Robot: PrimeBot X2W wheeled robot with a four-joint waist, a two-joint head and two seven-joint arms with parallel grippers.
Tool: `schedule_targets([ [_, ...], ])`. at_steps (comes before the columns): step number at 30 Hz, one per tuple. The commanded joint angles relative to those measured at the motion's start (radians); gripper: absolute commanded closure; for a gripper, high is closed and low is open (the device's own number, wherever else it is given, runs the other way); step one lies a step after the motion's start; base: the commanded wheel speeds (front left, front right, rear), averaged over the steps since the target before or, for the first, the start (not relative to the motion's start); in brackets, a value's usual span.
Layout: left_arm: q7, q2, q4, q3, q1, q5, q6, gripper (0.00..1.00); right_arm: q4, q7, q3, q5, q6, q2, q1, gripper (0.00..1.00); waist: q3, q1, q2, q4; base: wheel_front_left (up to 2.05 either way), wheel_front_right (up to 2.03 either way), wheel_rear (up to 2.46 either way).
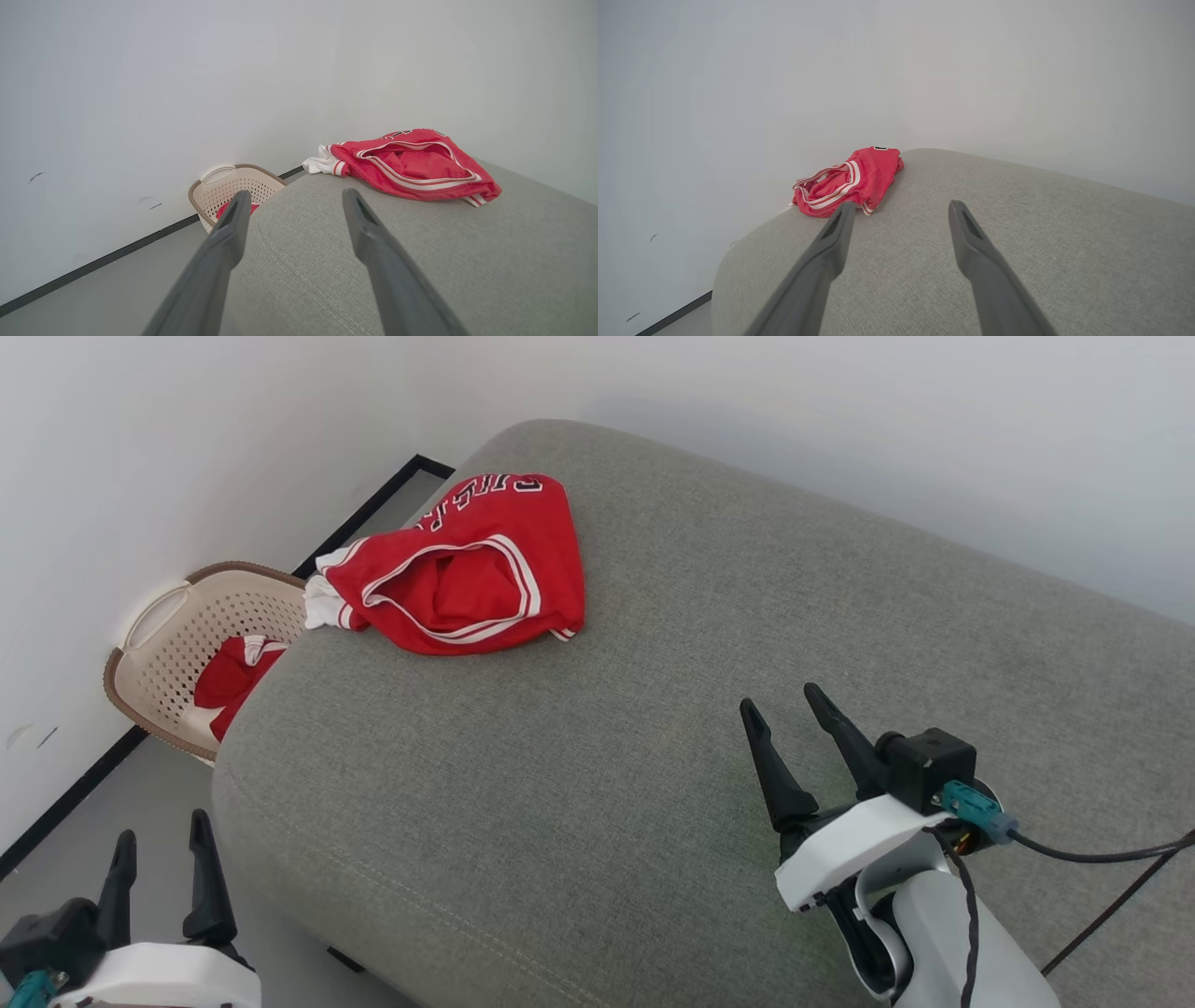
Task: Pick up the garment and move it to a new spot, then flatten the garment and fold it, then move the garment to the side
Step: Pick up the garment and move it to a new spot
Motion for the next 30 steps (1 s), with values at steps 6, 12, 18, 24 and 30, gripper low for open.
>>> schedule_targets([
  [6,-0.006,-0.015,-0.021,0.012,0.015,0.011,0.0,0.0,0.011,-0.005,0.021,0.018,-0.001,-0.003,-0.024,0.0,0.013,-0.0001,0.0,0.002,0.0,0.0,0.0],
  [12,-0.006,0.042,-0.009,-0.095,-0.059,-0.011,0.0,0.0,-0.006,-0.005,-0.013,0.002,-0.001,-0.002,-0.011,0.0,0.04,-0.0001,0.0,-0.041,0.0,0.0,0.0],
  [18,-0.005,0.179,0.017,-0.214,-0.223,-0.09,0.0,0.0,-0.029,-0.005,-0.015,-0.036,-0.001,-0.005,-0.032,0.0,0.119,-0.0001,0.0,-0.176,0.0,0.0,0.0],
  [24,-0.006,0.332,0.13,-0.278,-0.422,-0.221,0.001,0.0,-0.051,-0.005,-0.03,-0.042,-0.001,-0.004,-0.052,0.0,0.189,-0.0001,0.0,-0.312,0.0,0.0,0.0],
  [30,0.032,0.515,0.353,-0.401,-0.61,-0.407,0.001,0.0,-0.097,-0.005,-0.003,-0.021,-0.001,-0.003,-0.083,0.0,0.263,-0.0001,0.0,-0.447,0.0,0.0,0.0],
])
